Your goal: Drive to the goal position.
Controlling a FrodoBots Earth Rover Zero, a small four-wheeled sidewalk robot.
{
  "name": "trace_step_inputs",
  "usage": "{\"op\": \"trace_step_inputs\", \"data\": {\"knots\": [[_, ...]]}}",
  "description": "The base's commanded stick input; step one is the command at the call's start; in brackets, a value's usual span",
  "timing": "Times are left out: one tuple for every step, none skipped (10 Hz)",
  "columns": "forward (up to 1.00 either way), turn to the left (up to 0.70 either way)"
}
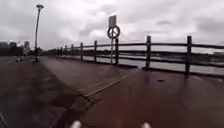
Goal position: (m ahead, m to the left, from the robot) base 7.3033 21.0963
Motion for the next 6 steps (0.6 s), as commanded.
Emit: {"op": "trace_step_inputs", "data": {"knots": [[0.5, 0.0], [0.5, 0.0], [0.5, 0.0], [0.5, 0.0], [0.5, 0.0], [0.5, 0.0]]}}
